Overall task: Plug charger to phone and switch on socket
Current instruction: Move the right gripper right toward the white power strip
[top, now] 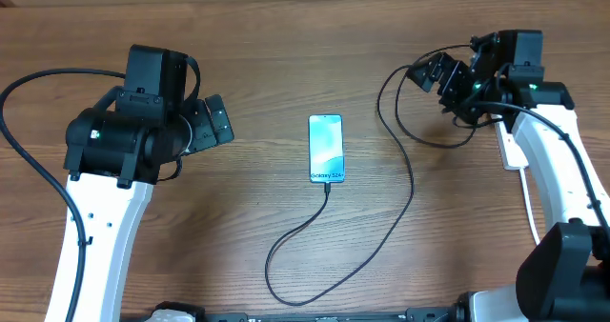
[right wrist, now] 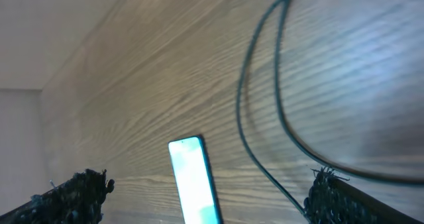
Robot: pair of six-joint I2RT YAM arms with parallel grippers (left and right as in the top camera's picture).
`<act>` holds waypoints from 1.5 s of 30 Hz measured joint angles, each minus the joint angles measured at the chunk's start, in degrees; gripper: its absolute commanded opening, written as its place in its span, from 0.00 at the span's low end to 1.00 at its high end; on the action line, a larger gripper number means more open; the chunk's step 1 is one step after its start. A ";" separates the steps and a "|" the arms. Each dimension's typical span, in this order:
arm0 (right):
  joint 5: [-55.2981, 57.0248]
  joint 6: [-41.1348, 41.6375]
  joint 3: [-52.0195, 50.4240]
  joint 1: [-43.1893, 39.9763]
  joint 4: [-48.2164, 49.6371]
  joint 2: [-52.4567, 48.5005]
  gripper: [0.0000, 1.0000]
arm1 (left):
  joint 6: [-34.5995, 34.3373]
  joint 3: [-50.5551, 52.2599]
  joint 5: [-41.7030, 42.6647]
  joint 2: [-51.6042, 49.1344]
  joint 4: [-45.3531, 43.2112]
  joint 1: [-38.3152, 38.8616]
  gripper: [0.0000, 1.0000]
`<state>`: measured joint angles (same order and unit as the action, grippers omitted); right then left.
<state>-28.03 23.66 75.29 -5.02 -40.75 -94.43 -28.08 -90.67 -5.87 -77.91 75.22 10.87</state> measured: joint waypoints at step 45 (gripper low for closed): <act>10.23 -16.61 18.95 -25.97 -10.14 -19.54 1.00 | 0.00 0.00 -0.04 0.00 0.00 0.00 0.99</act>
<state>-17.80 7.05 94.24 -30.98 -50.89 -113.97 -28.08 -90.67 -5.91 -77.91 75.22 10.87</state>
